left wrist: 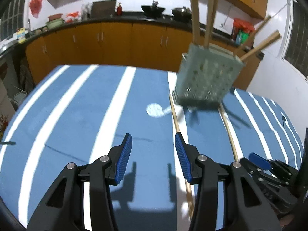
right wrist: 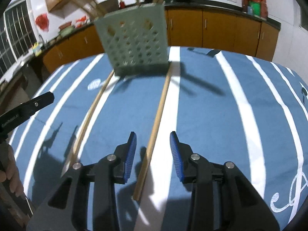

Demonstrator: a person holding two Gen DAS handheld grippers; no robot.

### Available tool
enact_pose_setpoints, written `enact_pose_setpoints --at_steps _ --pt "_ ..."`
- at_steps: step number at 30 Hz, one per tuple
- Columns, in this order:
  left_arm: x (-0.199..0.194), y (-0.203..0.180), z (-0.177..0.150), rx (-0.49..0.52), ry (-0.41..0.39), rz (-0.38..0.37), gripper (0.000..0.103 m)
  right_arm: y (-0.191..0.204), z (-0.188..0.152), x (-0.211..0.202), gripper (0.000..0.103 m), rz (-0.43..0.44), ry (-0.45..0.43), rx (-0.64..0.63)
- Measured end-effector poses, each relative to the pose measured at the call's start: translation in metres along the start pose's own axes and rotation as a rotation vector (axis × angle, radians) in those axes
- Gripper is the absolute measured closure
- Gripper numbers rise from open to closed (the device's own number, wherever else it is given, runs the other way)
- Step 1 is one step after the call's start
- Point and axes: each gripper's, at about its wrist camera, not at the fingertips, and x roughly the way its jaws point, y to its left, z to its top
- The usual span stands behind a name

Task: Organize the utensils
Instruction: 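Grasp a chopstick with the right tool while the left tool grasps another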

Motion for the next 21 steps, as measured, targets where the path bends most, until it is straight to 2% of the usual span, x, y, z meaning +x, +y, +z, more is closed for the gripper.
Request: enact_pose_setpoints --at_steps 1,4,11,16,19,20,21 --pt "0.003 -0.002 -0.002 0.005 0.013 -0.005 0.056 0.000 -0.001 0.004 0.068 -0.007 0.012 -0.005" --pt "0.009 -0.006 -0.014 0.013 0.047 -0.021 0.056 0.000 -0.004 0.008 0.093 -0.047 0.019 -0.017" --pt "0.027 -0.024 -0.028 0.038 0.120 -0.067 0.063 -0.036 -0.002 0.004 0.094 -0.089 0.017 0.087" --pt "0.039 -0.036 -0.036 0.067 0.163 -0.055 0.069 -0.050 -0.001 0.003 0.094 -0.101 0.013 0.114" --pt "0.041 -0.040 -0.036 0.099 0.147 -0.019 0.084 -0.053 -0.001 0.004 0.094 -0.100 0.012 0.120" --pt "0.043 -0.040 -0.035 0.100 0.149 -0.015 0.092 -0.053 -0.001 0.004 0.094 -0.099 0.012 0.120" --pt "0.044 -0.037 -0.033 0.096 0.150 -0.011 0.095 -0.053 -0.001 0.004 0.094 -0.100 0.011 0.119"
